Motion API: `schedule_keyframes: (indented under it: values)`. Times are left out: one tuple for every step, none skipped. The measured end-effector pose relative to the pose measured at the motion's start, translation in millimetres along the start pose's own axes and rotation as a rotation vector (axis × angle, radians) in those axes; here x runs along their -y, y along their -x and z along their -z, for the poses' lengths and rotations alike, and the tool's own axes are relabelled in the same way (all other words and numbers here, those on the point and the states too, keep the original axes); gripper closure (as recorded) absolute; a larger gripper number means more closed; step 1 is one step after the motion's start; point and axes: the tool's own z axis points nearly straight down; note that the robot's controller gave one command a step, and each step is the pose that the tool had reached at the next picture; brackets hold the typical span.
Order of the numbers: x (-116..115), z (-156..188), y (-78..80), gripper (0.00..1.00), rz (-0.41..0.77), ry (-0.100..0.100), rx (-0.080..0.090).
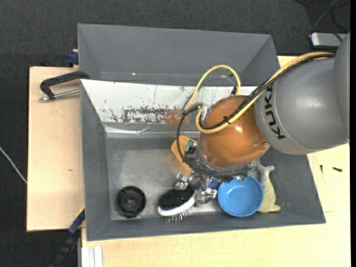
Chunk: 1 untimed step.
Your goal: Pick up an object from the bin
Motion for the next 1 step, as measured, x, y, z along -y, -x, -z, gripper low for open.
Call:
schedule_keyframes:
  values:
    - [21.3, 111.5, 8.7, 1.00, 0.360, 0.002, -0.002]
